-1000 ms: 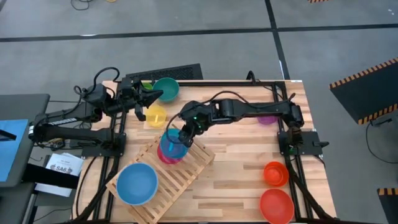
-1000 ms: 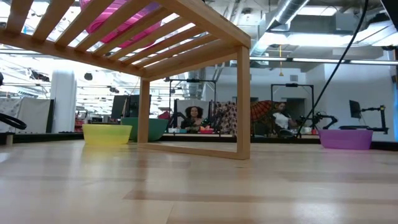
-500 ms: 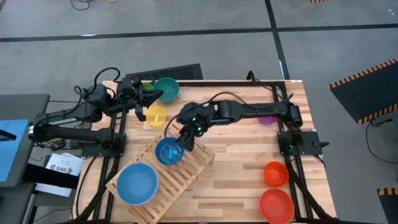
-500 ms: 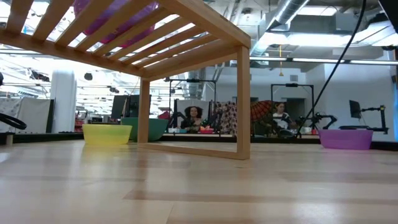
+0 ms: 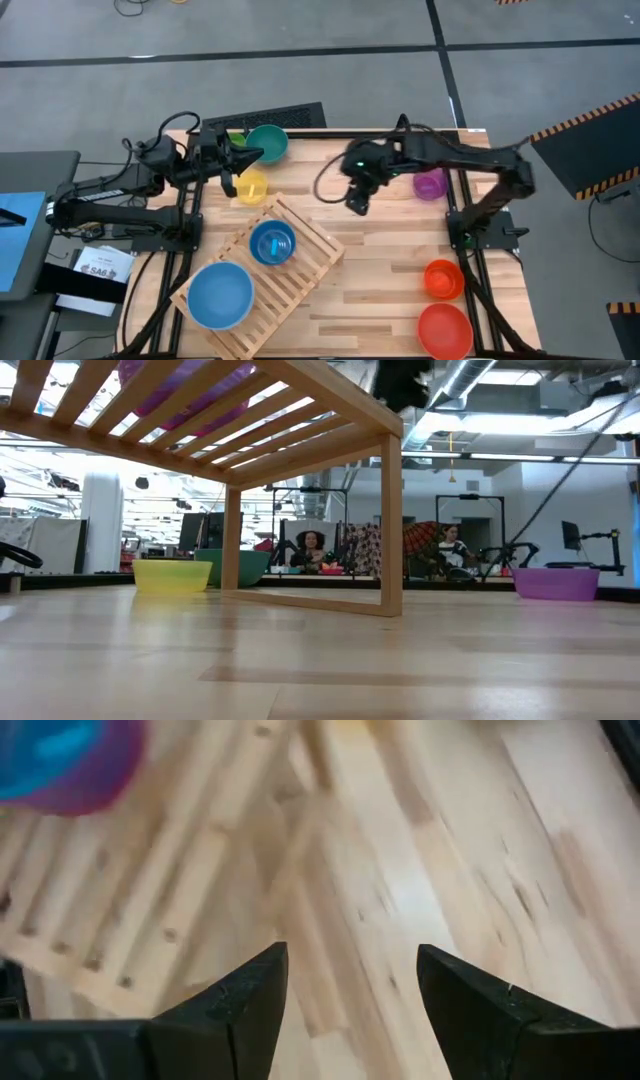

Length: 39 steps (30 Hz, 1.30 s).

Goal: Place and stack bowls onto a shelf
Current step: Stack the large green bowl on the shelf on top of the large blue bowl on the shelf

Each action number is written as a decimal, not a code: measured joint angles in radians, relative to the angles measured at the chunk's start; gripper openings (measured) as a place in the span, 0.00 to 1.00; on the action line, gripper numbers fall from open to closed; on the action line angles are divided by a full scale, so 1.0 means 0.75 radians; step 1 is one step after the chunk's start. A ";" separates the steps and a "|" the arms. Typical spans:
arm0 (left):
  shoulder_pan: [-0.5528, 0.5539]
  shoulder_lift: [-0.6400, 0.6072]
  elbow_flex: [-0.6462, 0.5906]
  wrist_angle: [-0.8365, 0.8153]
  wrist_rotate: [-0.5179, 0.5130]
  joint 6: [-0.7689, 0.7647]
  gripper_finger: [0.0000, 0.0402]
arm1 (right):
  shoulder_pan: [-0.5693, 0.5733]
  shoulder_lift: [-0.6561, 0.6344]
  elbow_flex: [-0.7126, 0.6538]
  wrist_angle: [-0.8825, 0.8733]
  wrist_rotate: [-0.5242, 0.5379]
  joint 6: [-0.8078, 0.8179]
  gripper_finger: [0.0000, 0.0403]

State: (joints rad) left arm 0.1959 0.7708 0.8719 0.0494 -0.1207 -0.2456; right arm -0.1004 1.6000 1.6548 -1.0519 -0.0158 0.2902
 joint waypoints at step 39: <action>0.463 0.911 0.271 -0.951 -0.094 -0.120 0.45 | -0.024 -0.514 -0.799 0.776 0.091 0.491 0.62</action>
State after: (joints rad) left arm 0.5434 1.4538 1.0752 -0.6635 -0.1916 -0.3354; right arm -0.1184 1.2144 1.0554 -0.4698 0.0526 0.6582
